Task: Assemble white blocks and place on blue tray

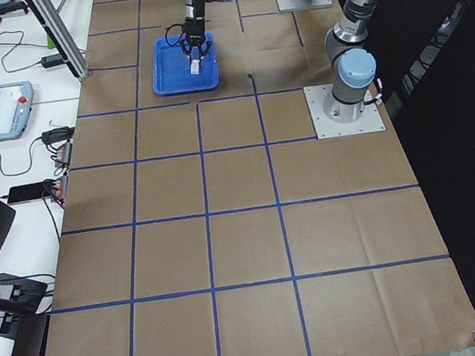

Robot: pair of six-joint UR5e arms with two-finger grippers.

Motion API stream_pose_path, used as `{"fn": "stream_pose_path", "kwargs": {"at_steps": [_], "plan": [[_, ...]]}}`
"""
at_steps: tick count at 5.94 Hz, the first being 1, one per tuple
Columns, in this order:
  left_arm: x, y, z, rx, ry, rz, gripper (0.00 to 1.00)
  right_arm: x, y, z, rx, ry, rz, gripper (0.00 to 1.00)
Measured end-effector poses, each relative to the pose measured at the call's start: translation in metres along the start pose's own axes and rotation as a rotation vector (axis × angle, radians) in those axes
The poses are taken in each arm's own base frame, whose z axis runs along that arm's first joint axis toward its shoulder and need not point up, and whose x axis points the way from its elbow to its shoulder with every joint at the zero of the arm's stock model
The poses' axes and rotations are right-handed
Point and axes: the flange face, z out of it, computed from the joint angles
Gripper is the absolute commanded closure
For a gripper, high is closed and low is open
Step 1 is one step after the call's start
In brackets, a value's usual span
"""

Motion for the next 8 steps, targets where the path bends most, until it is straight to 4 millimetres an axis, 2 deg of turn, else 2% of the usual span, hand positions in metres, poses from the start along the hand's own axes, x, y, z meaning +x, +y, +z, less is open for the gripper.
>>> {"fn": "stream_pose_path", "kwargs": {"at_steps": [2, 4, 5, 6, 7, 8], "plan": [[0.0, 0.0, 0.0, -0.001, 0.003, 0.0, 0.01, 0.0, 0.0, 0.0, 0.001, 0.002, -0.001, 0.54], [0.003, 0.0, 0.003, -0.007, 0.005, 0.009, 0.01, 0.0, -0.001, 0.0, 0.003, 0.002, -0.002, 0.5], [0.008, -0.002, 0.011, -0.024, 0.001, 0.018, 0.01, 0.0, -0.001, 0.0, 0.003, 0.002, -0.002, 0.49], [0.01, -0.004, 0.022, -0.049, -0.005, 0.022, 0.01, 0.0, -0.001, 0.0, 0.003, 0.002, -0.002, 0.33], [0.01, -0.008, 0.026, -0.059, -0.009, 0.021, 0.01, 0.0, -0.001, 0.0, 0.003, 0.002, 0.001, 0.12], [0.008, -0.011, 0.022, -0.052, -0.01, 0.018, 0.01, 0.001, -0.001, 0.0, 0.003, 0.002, 0.009, 0.01]]}}
